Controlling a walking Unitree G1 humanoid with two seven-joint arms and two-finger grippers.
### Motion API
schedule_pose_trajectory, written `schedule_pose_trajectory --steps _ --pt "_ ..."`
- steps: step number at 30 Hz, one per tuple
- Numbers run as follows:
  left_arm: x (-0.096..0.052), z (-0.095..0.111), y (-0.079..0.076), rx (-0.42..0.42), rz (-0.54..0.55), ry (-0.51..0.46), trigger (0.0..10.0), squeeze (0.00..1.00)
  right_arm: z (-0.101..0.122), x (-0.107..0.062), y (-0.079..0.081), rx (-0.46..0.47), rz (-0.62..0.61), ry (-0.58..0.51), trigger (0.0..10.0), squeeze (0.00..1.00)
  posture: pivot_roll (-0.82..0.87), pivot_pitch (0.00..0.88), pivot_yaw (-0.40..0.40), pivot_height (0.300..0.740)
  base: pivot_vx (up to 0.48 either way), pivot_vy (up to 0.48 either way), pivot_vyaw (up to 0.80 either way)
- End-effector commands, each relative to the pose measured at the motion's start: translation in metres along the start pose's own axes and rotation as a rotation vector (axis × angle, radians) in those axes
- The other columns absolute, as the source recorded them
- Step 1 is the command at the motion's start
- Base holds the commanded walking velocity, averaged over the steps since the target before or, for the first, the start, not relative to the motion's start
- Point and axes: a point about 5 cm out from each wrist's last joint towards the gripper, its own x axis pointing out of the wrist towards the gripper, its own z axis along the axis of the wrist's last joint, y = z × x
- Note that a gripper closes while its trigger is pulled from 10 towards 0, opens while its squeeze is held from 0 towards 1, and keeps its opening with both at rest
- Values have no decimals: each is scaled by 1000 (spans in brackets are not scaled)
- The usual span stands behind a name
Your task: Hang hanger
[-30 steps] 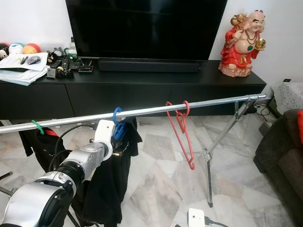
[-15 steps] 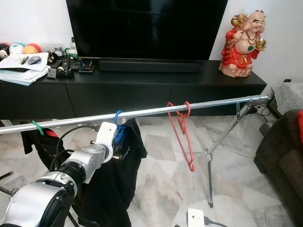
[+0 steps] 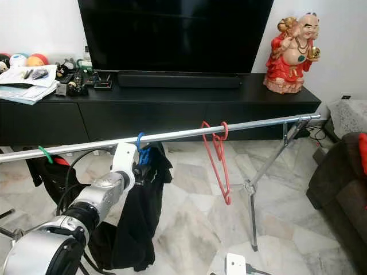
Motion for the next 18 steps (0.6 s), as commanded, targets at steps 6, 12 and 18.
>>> schedule_pose_trajectory --steps 6,12,18 --pt "-17 -3 12 18 4 -84 10000 1000 -4 -1 -2 15 -14 9 10000 0 123 2 -48 740 0 0 0" --pt "-65 -13 17 46 -65 -168 10000 0 -7 -1 -1 30 -16 9 10000 0 131 1 -27 740 0 0 0" --pt "-91 -20 24 12 22 -179 10000 0 -5 -1 -1 -3 -25 -6 10000 0 129 0 -19 740 0 0 0"
